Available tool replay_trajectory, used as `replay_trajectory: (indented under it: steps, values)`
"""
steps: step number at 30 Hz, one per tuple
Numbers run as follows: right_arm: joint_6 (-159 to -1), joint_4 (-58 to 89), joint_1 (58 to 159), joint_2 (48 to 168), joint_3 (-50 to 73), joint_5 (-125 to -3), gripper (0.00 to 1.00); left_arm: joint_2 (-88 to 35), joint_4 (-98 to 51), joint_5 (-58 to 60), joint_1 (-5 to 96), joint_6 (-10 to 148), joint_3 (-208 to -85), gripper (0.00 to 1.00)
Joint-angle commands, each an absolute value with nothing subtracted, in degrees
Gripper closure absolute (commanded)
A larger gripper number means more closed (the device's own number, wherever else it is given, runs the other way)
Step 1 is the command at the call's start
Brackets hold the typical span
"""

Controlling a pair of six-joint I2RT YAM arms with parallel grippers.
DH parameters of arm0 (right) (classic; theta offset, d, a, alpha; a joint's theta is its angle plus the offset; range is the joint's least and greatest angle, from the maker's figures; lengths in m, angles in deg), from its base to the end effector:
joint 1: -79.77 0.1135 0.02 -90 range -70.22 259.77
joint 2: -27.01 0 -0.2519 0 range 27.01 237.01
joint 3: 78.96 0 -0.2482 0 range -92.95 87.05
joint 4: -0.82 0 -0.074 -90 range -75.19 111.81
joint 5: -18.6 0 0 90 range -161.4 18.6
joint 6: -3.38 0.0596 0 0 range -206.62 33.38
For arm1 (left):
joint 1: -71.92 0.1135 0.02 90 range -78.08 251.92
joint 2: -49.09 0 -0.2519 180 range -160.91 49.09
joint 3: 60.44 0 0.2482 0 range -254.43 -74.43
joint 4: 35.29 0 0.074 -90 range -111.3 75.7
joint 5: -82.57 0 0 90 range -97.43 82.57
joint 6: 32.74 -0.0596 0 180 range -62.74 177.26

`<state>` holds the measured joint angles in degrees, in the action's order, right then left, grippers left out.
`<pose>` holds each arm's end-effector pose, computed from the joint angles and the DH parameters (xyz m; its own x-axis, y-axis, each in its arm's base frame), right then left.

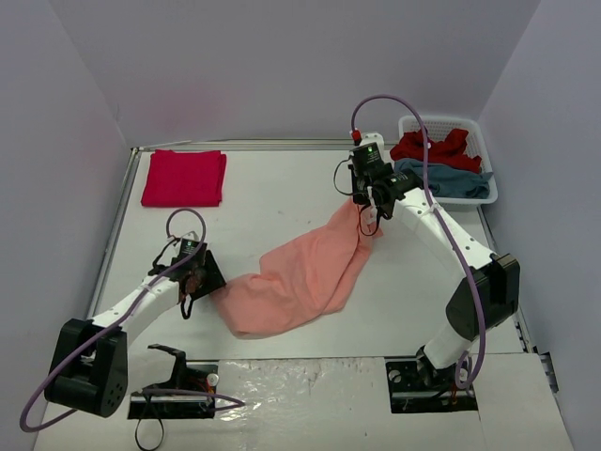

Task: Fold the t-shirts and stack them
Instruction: Flatten out the tshirt

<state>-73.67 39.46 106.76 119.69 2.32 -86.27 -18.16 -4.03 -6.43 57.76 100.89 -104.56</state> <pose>0.3540 0.1631 0.3203 -0.5230 -0.0233 -0.8520 -0.1321 0.9898 0.0540 0.2214 -0.0569 0.1397 -0.7461 -0.5233 -0.4117 -0.3598 0.8371 -0.4120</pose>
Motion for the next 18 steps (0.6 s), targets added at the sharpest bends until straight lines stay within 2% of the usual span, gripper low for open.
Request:
replay_trajectory:
  steps: [1,4,7,11,15,18]
  values:
    - [-74.3,39.2,106.6,120.3,3.0,-86.7,1.00,-18.1,-6.8,-4.8,58.6,101.0,-103.7,0.55]
    - [-74.2,39.2,106.6,120.4,3.1,-86.7,1.00,-17.9,-7.1,-4.1,58.6,100.7,-103.7,0.58]
    - [-74.3,39.2,106.6,120.5,2.9,-86.7,1.00,-17.7,-7.3,-3.5,58.6,100.6,-103.7,0.67]
    - [-74.3,39.2,106.6,120.4,2.9,-86.8,1.00,-17.4,-7.2,-3.1,58.6,100.2,-103.5,0.89]
    - [-74.3,39.2,106.6,120.5,2.9,-86.7,1.00,-14.7,-6.0,-4.9,58.6,99.7,-103.6,0.97]
    - [-74.2,39.2,106.6,120.7,2.6,-86.6,1.00,-12.8,-3.6,-6.7,58.6,99.4,-104.9,0.98]
